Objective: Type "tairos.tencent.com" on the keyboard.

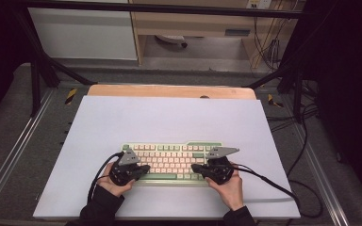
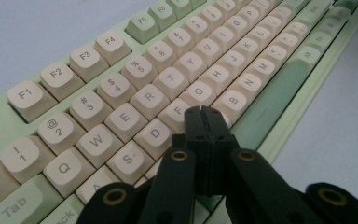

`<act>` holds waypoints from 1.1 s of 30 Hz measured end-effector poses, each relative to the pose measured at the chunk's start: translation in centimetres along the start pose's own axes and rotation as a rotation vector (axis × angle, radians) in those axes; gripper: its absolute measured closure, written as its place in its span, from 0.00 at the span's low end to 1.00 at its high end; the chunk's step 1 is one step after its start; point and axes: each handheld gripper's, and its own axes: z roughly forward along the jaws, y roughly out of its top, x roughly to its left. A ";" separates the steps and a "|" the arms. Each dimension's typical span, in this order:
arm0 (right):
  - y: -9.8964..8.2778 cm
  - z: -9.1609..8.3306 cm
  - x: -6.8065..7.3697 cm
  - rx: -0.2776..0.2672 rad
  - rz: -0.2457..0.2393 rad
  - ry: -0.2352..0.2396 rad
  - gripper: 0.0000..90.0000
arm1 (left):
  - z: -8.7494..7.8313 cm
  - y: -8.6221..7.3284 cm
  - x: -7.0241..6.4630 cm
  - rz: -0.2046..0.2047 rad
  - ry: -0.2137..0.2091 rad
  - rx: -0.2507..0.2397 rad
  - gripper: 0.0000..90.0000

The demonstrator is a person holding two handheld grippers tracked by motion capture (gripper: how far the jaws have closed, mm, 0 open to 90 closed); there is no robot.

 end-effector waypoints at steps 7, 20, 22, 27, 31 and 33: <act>-0.1 0.0 0.0 0.004 -0.002 -0.002 1.00 | -0.5 0.1 0.0 -0.004 -0.001 -0.015 1.00; -0.2 -0.1 -0.2 0.002 0.004 -0.002 1.00 | -1.0 0.3 0.4 -0.018 0.011 -0.024 1.00; -0.2 -0.1 -0.2 0.003 0.003 -0.001 1.00 | -1.0 0.4 0.6 -0.023 0.015 -0.027 1.00; -0.2 0.1 -0.2 0.008 0.004 -0.001 1.00 | -1.1 0.5 1.2 -0.039 0.031 -0.035 1.00; -0.2 0.1 -0.2 0.007 0.005 0.001 1.00 | -1.1 0.7 1.6 -0.047 0.040 -0.039 1.00; -0.2 0.1 -0.2 0.007 0.005 0.001 1.00 | -1.0 0.8 1.8 -0.047 0.045 -0.041 1.00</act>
